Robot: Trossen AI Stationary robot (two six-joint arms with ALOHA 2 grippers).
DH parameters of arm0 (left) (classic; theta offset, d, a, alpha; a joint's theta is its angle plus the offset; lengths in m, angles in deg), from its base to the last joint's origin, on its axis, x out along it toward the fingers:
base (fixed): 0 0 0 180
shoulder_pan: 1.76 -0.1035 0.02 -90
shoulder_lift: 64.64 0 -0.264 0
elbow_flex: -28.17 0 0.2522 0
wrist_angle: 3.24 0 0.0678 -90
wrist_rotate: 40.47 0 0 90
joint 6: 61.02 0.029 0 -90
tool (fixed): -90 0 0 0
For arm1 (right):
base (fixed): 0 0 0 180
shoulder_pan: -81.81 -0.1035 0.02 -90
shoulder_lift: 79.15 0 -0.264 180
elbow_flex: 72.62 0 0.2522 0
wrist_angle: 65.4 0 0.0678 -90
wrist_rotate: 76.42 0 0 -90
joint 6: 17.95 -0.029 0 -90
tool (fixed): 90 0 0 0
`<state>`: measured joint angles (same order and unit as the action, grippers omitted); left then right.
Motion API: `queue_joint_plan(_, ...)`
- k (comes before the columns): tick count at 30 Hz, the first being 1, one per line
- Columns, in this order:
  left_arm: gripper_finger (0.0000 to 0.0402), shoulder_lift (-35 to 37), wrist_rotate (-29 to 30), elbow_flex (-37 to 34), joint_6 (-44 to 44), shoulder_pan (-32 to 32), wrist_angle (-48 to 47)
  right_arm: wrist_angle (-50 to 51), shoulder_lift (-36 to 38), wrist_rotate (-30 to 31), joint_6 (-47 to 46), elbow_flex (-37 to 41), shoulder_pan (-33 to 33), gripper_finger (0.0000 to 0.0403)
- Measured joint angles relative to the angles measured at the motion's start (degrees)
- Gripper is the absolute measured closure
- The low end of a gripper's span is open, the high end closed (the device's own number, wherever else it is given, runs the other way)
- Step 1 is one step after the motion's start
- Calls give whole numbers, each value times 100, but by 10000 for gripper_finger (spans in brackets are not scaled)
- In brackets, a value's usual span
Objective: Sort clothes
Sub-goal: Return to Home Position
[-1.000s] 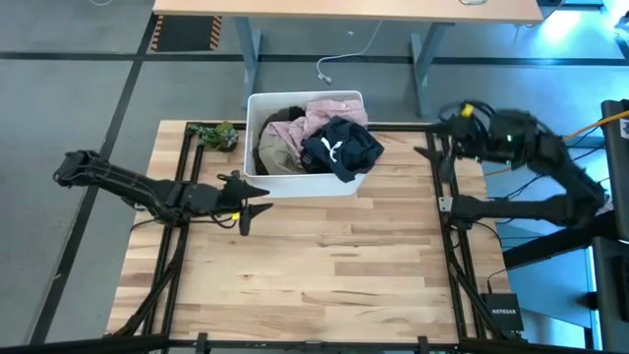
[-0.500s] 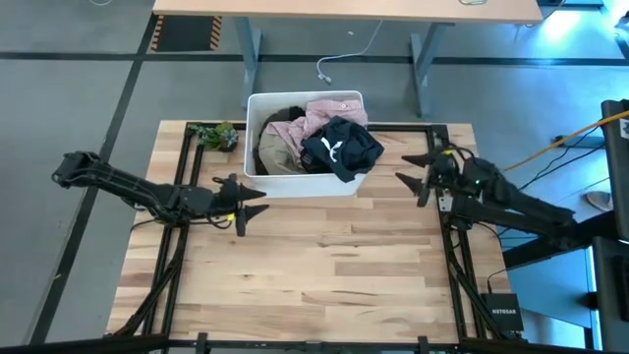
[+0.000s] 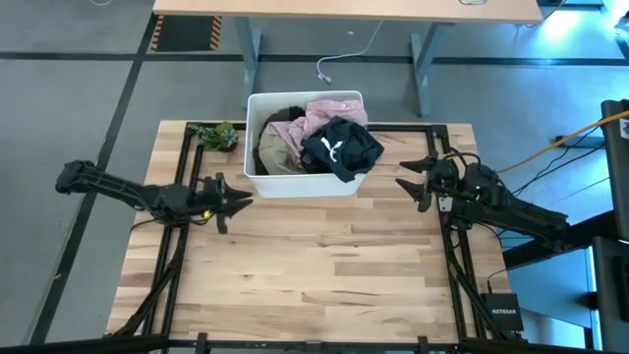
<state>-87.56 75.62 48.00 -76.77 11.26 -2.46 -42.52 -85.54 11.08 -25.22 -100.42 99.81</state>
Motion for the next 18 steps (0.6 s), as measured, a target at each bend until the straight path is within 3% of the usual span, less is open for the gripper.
queue_joint_plan(11, 395, 1615, -203, -482, 425, 0, -441, 246, 0, 190, 42, 0, 0, 107)
queue_joint_plan(18, 400, 2270, -430, -551, 786, 0, -845, 285, 8, 181, 59, 116, 0, 107)
